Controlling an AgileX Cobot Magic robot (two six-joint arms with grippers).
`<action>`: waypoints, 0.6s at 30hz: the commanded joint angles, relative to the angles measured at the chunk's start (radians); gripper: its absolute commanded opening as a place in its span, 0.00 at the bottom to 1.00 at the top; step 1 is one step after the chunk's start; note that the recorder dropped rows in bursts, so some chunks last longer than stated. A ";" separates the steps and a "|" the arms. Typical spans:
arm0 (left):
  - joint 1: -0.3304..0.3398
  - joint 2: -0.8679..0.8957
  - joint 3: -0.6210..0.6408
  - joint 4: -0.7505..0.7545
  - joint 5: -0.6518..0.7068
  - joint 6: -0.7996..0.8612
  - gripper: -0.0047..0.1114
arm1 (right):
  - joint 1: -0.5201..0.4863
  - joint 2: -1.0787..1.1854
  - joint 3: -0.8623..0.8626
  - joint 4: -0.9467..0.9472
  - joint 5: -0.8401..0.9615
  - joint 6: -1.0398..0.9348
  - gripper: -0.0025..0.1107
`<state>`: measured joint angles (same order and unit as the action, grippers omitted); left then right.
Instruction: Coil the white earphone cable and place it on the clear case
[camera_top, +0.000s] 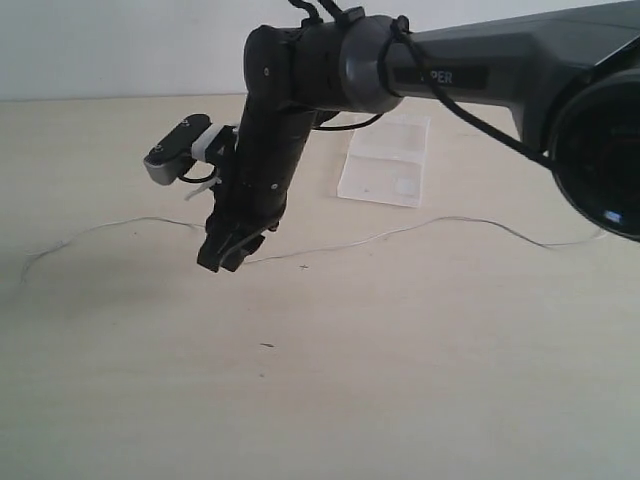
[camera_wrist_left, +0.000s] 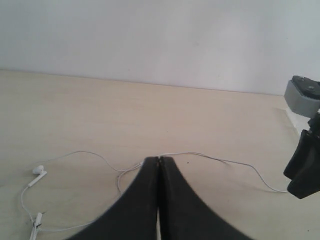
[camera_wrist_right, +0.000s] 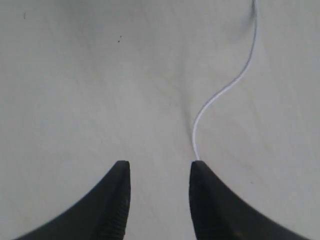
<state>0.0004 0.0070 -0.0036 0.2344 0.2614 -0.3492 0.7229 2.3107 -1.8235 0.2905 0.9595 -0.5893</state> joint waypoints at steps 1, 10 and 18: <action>0.001 -0.007 0.004 -0.004 -0.004 0.001 0.04 | 0.016 0.046 -0.059 0.004 -0.001 0.086 0.37; 0.001 -0.007 0.004 -0.004 -0.004 0.001 0.04 | 0.032 0.070 -0.079 -0.035 -0.126 0.154 0.37; 0.001 -0.007 0.004 -0.004 -0.004 0.001 0.04 | 0.032 0.118 -0.079 -0.064 -0.173 0.198 0.37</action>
<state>0.0004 0.0070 -0.0036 0.2344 0.2614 -0.3492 0.7531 2.4183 -1.8957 0.2291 0.7972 -0.3919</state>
